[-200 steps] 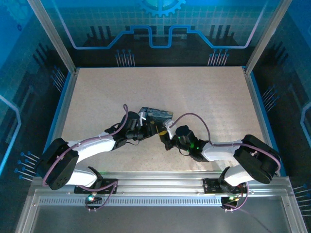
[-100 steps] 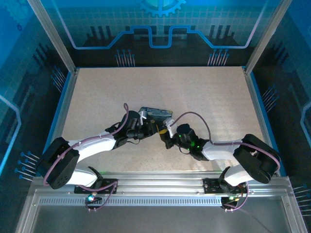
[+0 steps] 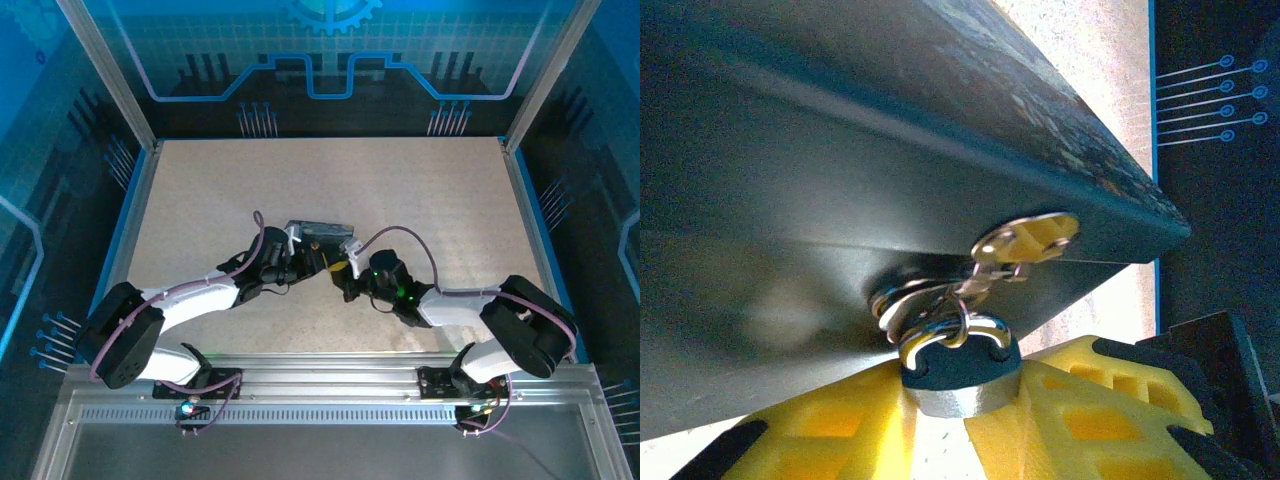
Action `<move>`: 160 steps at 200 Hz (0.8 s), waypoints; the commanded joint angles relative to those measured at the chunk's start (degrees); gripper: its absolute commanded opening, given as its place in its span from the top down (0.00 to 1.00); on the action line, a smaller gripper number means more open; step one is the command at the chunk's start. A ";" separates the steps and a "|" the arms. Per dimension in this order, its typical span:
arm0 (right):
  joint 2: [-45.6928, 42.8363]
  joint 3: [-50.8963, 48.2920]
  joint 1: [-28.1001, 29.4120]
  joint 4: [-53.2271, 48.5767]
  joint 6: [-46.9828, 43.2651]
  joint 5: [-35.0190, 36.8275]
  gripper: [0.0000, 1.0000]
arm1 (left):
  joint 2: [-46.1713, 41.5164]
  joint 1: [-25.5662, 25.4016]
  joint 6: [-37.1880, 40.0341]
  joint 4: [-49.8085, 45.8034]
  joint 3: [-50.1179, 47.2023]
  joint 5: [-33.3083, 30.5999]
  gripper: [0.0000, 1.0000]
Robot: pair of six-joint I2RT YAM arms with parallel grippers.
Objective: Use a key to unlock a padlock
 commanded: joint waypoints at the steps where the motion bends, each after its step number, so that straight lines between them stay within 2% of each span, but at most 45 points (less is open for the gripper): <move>1: -1.27 4.51 -0.85 11.60 1.10 -3.72 1.00 | 1.83 -1.69 -0.24 -0.69 0.92 5.51 0.69; 160: 3.03 4.01 -4.15 14.98 4.88 -7.03 1.00 | 3.96 -1.77 -1.35 2.37 -0.17 6.00 0.69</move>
